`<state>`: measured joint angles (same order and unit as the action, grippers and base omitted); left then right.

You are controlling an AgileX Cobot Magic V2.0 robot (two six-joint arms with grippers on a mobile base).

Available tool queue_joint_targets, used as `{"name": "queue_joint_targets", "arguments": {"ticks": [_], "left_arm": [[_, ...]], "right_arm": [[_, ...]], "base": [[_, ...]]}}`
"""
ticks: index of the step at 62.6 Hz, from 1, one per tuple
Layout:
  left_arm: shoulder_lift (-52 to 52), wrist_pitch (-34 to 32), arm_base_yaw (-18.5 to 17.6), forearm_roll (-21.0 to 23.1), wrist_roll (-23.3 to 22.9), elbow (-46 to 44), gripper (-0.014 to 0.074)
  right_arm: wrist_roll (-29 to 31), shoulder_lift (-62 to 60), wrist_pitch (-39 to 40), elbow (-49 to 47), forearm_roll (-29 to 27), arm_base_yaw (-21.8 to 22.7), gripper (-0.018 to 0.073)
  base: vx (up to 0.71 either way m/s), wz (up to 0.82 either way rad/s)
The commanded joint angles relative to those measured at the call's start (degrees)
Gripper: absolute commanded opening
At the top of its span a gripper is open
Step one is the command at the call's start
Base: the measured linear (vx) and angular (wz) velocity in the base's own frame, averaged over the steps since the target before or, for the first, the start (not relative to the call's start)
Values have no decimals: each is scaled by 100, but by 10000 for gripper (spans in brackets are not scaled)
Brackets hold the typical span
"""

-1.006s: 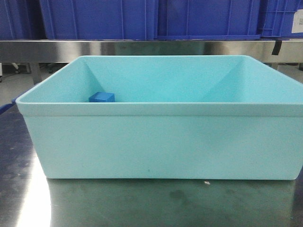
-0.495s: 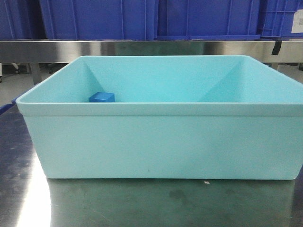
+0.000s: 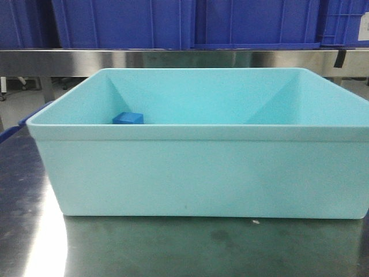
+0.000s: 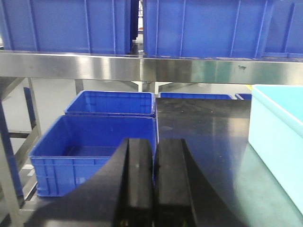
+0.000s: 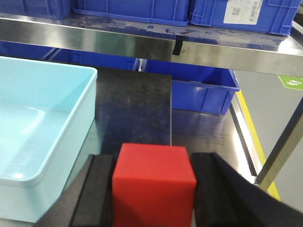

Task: Pick red cube and place on left shelf
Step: 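Drive the base to the blue crate shelf holding the red cube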

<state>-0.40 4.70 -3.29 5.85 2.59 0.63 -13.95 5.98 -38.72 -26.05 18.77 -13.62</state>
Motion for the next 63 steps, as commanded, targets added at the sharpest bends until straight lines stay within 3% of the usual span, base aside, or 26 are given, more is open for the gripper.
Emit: {"name": "queue_joint_targets", "arguments": {"ticks": [1, 30, 63], "left_arm": [[-70, -517, -7, 21, -31, 136, 101], [-70, -517, -7, 21, -31, 136, 101], [-70, -517, -7, 21, -31, 136, 101]], "right_arm": [[7, 78, 484, -138, 145, 31, 60], [7, 78, 484, -138, 145, 31, 60], [7, 78, 484, -138, 145, 31, 60]], "base": [[-6, 37], [-6, 36], [-14, 77]]}}
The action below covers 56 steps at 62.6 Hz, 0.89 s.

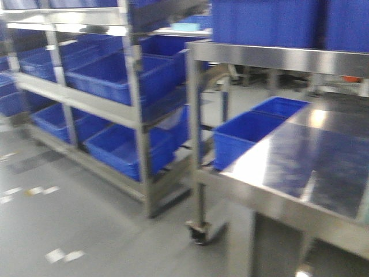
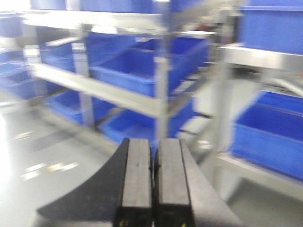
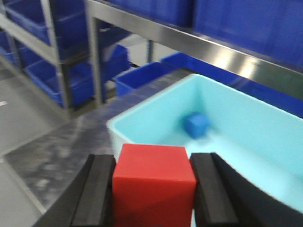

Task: Pick red cube and place on left shelf
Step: 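Drive the base to the blue crate shelf holding the red cube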

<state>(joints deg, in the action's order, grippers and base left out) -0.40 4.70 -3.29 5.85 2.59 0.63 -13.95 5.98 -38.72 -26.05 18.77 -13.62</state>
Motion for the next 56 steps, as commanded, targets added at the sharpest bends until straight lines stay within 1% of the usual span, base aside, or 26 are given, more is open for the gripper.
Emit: {"name": "queue_joint_targets", "arguments": {"ticks": [1, 18, 30, 52, 56], "left_arm": [[-70, -517, -7, 21, -31, 136, 101], [-70, -517, -7, 21, -31, 136, 101], [-70, -517, -7, 21, -31, 136, 101], [-70, -517, -7, 21, -31, 136, 101], [-70, -517, -7, 21, -31, 136, 101]], "right_arm": [[7, 78, 484, -138, 145, 31, 60], [7, 78, 484, -138, 145, 31, 60], [7, 78, 484, -138, 145, 31, 60], [7, 78, 484, -138, 145, 31, 60], [7, 78, 484, -138, 145, 31, 60]], "base": [[-16, 95], [-14, 96], [-9, 77], [4, 87], [12, 53]]}}
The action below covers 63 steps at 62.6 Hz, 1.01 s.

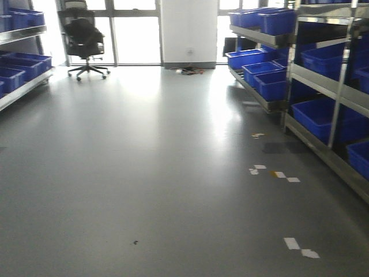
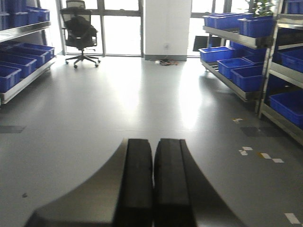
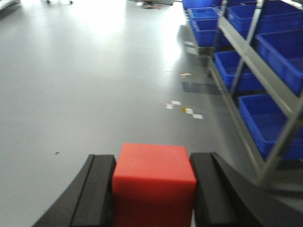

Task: Pick red cube and place on left shelf
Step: 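Drive the base to the blue crate shelf holding the red cube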

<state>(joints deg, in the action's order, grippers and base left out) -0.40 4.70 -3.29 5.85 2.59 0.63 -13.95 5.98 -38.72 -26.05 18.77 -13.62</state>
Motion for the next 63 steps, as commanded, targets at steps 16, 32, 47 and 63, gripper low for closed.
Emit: {"name": "queue_joint_targets", "arguments": {"ticks": [16, 32, 47, 63], "left_arm": [[-70, -517, -7, 21, -31, 136, 101], [-70, -517, -7, 21, -31, 136, 101], [-70, -517, -7, 21, -31, 136, 101], [-70, -517, -7, 21, -31, 136, 101]], "right_arm": [[7, 78, 484, -138, 145, 31, 60], [7, 78, 484, -138, 145, 31, 60], [7, 78, 484, -138, 145, 31, 60], [7, 78, 484, -138, 145, 31, 60]], "base": [[21, 44], [38, 12], [53, 2], [60, 6]]}}
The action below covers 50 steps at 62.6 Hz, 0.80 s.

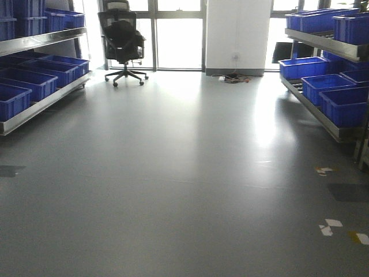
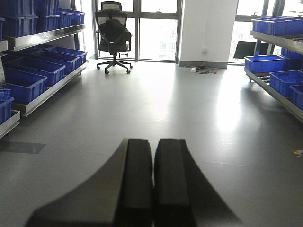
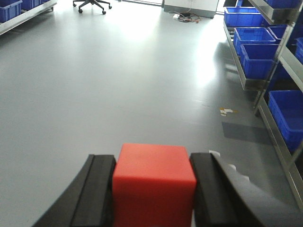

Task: Pick red cube and place on left shelf
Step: 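Drive the base to the blue crate shelf holding the red cube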

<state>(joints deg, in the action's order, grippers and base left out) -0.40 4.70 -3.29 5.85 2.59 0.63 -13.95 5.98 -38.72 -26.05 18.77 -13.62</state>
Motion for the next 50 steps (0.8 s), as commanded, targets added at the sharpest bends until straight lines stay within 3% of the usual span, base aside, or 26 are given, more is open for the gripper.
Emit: {"name": "queue_joint_targets", "arguments": {"ticks": [1, 27, 50], "left_arm": [[-70, -517, -7, 21, -31, 136, 101], [-70, -517, -7, 21, -31, 136, 101], [-70, -517, -7, 21, -31, 136, 101]], "right_arm": [[7, 78, 484, -138, 145, 31, 60], [7, 78, 491, -138, 145, 31, 60], [7, 78, 486, -138, 145, 31, 60]], "base": [[61, 9], [64, 20], [69, 50]]}}
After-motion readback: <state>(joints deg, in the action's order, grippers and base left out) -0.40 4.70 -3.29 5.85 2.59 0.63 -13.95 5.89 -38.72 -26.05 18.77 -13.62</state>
